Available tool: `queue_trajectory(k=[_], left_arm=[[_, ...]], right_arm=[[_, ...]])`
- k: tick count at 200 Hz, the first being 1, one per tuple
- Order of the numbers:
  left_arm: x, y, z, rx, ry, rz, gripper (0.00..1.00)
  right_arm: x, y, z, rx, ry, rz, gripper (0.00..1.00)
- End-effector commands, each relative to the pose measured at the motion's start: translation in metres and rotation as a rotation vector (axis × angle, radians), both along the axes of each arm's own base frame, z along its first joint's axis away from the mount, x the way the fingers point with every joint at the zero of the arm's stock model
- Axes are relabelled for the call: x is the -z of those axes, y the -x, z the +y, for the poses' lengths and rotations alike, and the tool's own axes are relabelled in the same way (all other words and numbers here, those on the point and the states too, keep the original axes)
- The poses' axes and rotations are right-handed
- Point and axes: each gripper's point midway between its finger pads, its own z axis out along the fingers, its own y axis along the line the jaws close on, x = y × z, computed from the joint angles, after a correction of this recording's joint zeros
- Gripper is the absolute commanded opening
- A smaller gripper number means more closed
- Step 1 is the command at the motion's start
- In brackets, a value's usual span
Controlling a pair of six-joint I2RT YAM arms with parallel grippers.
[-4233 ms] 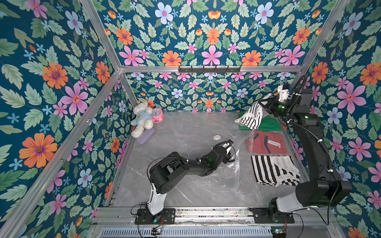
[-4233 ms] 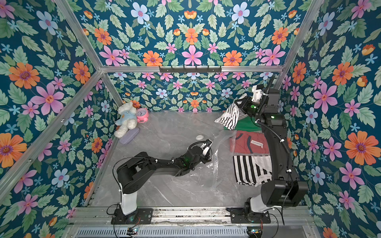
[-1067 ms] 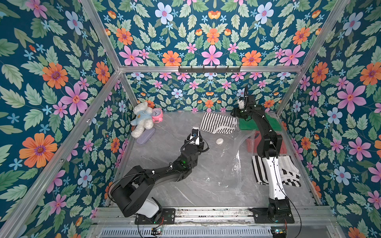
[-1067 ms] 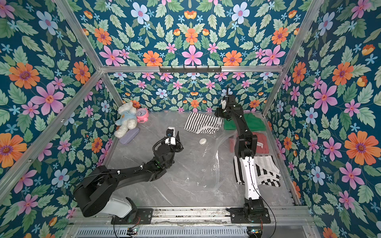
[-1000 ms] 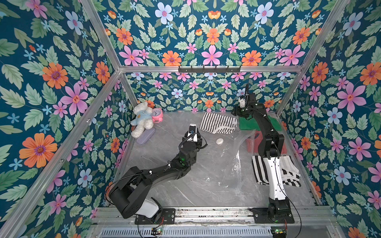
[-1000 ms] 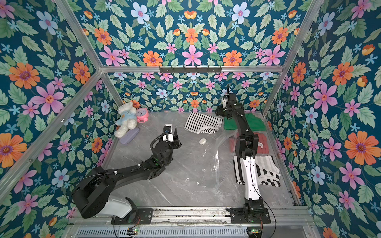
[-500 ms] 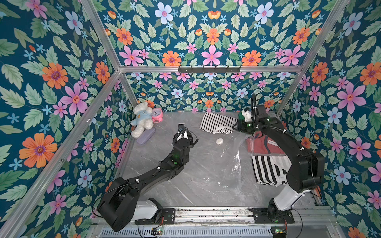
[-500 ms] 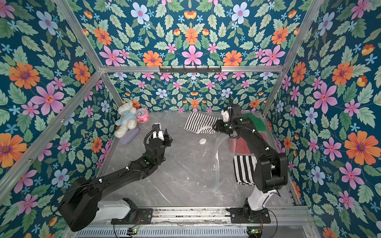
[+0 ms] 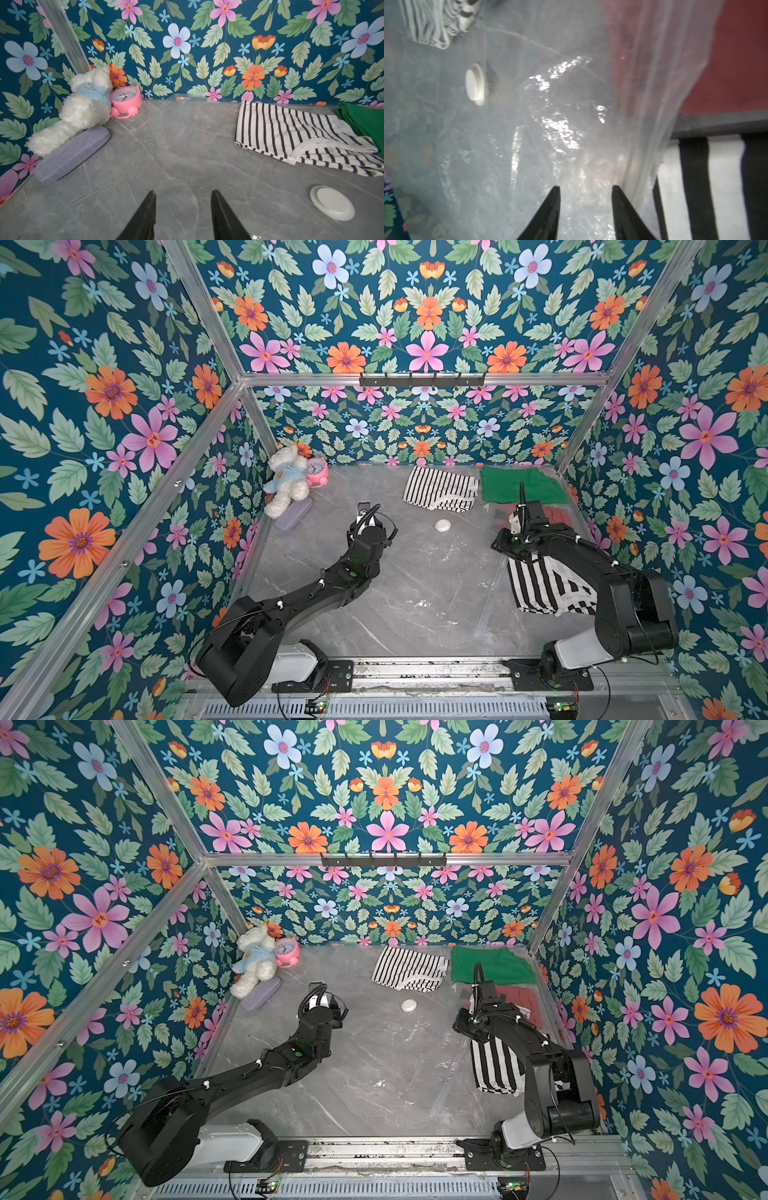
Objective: Take the tank top out of the vacuum bag
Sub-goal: Adjust the vacuum bag at the center of the board, then reset both arms
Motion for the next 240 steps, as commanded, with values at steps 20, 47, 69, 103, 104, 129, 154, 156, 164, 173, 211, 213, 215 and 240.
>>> queue_trajectory(k=[20,47,69,103,104,129,154,156,164,173,211,213,215,240], left_arm=[[0.018,0.004,0.009,-0.052,0.019,0.051,0.45],[0.024,0.007,0.013,-0.069,0.017,0.063,0.45],[0.019,0.009,0.021,-0.099,0.008,0.039,0.45],[-0.015,0.011,0.045,-0.161,-0.032,-0.046,0.61],[-0.016,0.011,0.046,-0.165,-0.034,-0.047,0.62],[-0.024,0.020,0.087,-0.297,-0.103,-0.050,0.92],[-0.009,0.032,0.128,-0.411,-0.182,-0.029,0.95],[-0.007,0.033,0.130,-0.419,-0.185,-0.027,0.95],[-0.001,0.036,0.140,-0.451,-0.192,-0.019,0.95],[0.006,0.039,0.148,-0.471,-0.204,-0.009,0.95],[0.041,0.038,0.174,-0.519,-0.202,0.007,0.96],[0.043,0.038,0.175,-0.522,-0.195,0.002,0.96],[0.045,0.038,0.176,-0.524,-0.191,0.001,0.96],[0.056,0.033,0.180,-0.521,-0.184,-0.005,0.96]], right_arm=[[0.026,0.013,-0.006,0.081,0.000,0.137,0.43],[0.031,0.016,-0.006,0.107,-0.013,0.154,0.43],[-0.006,-0.002,-0.004,0.078,-0.031,-0.056,0.49],[-0.100,-0.017,-0.019,0.016,0.077,-0.501,0.72],[-0.102,-0.017,-0.020,0.017,0.081,-0.509,0.73],[-0.125,-0.009,-0.043,0.028,0.239,-0.691,0.86],[-0.117,0.009,-0.074,0.131,0.382,-0.775,0.90],[-0.116,0.010,-0.077,0.144,0.394,-0.780,0.91],[-0.109,0.016,-0.088,0.193,0.439,-0.784,0.92],[-0.102,0.022,-0.100,0.244,0.484,-0.778,0.93],[-0.066,0.018,-0.116,0.255,0.593,-0.709,0.99],[-0.063,0.017,-0.117,0.253,0.597,-0.703,0.99],[-0.061,0.016,-0.117,0.251,0.598,-0.699,0.99],[-0.048,0.004,-0.123,0.260,0.615,-0.704,0.99]])
